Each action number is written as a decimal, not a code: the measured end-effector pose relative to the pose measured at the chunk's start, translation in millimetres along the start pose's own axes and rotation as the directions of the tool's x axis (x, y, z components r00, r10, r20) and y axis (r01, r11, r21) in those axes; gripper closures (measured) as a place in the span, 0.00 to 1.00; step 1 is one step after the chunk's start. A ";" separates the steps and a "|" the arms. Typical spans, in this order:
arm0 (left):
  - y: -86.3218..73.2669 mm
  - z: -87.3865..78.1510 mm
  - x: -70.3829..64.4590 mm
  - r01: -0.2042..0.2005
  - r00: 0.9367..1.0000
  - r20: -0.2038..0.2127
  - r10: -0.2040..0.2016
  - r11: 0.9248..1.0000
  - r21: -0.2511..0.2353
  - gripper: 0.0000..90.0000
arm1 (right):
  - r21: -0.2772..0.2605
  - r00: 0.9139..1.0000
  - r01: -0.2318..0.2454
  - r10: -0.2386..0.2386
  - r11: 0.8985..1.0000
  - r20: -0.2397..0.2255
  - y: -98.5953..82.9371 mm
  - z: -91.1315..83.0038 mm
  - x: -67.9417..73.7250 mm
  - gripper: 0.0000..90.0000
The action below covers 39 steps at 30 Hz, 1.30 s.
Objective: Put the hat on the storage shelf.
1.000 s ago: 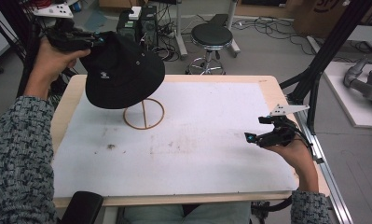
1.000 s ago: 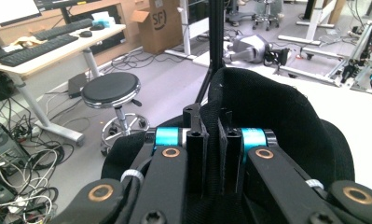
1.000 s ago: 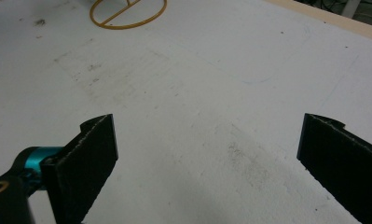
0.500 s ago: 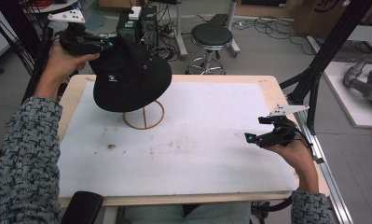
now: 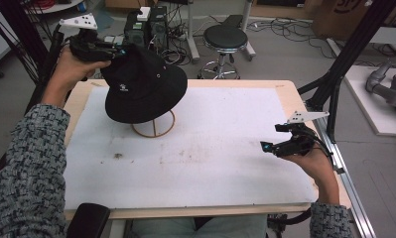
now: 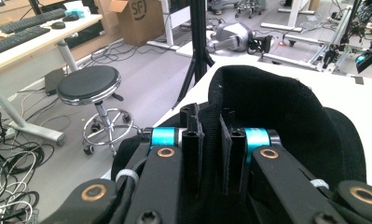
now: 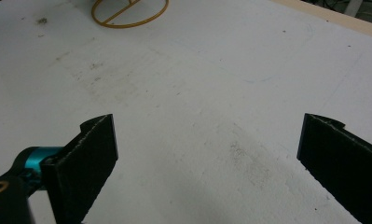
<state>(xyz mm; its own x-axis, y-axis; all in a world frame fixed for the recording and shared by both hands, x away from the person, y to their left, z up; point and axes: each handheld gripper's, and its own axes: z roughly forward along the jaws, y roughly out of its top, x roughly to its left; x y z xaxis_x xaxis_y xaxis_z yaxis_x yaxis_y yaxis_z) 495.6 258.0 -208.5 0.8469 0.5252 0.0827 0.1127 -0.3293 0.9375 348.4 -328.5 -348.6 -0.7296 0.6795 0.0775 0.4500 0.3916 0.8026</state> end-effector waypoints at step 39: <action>-1.9 4.7 -7.8 -0.042 0.998 0.044 0.042 0.999 0.017 0.68 | -0.002 1.000 0.005 -0.005 1.000 -0.007 0.8 3.0 -0.7 0.05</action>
<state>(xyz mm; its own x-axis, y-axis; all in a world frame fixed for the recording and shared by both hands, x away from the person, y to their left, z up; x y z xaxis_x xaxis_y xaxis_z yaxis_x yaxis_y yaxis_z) 491.2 250.8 -212.5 0.8728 0.4763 0.1068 0.0857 -0.3648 0.9272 350.8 -326.8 -349.8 -0.7355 0.6731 0.0776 0.4455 0.3940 0.8039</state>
